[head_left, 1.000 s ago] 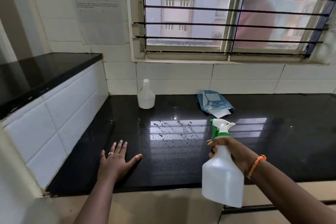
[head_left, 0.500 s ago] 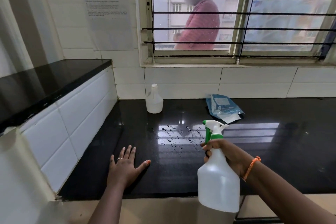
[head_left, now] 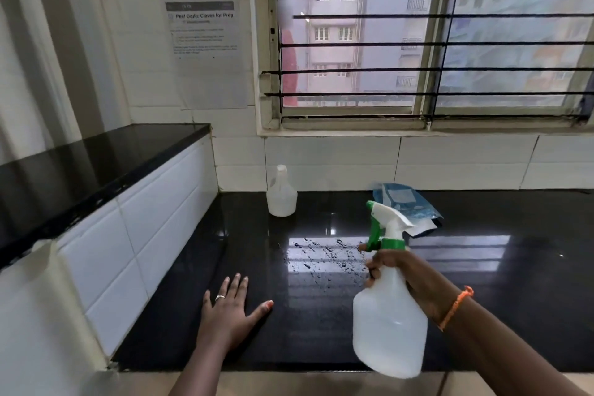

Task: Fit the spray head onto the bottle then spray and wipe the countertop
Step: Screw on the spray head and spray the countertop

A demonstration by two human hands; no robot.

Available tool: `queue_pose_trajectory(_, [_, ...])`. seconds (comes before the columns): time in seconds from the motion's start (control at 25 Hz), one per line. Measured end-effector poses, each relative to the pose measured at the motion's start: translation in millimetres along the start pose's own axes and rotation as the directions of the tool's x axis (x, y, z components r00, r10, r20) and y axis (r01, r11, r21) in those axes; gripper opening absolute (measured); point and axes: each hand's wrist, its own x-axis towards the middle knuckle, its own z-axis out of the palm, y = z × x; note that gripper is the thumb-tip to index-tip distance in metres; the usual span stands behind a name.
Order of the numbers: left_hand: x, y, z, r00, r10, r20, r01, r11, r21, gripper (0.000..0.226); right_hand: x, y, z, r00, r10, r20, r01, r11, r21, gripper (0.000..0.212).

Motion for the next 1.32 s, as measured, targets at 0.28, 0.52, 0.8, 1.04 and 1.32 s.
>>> queue_pose_trajectory(0.28, [16.3,17.3,-29.7,0.995,0.021,0.100,-0.022,1.000,0.014,0.093,21.7,-17.4,-6.6,0.970,-0.225,0.092,0.237,0.959,-0.155,0.041])
queue_pose_trajectory(0.52, [42.7,111.3,-52.1,0.813,0.553,0.183,-0.293,0.660,-0.692,0.094,67.6,-46.2,-23.3,0.914,-0.380,0.143,0.404,0.890,-0.210,0.044])
queue_pose_trajectory(0.8, [88.5,170.3,-32.0,0.842,0.538,0.032,-0.303,0.522,-0.797,0.101,124.6,-65.1,-57.5,0.893,-0.412,0.181,0.448,0.853,-0.267,0.044])
queue_pose_trajectory(1.04, [117.3,204.0,-14.5,0.919,0.373,-0.128,-0.322,0.521,-0.790,0.092,164.3,-63.8,-73.3,0.906,-0.418,0.064,0.418,0.863,-0.282,0.041])
queue_pose_trajectory(1.32, [187.5,213.0,-12.1,0.977,0.122,-0.176,-0.214,0.533,-0.819,0.090,223.5,-51.0,-94.9,0.941,-0.284,-0.183,0.134,0.811,-0.569,0.056])
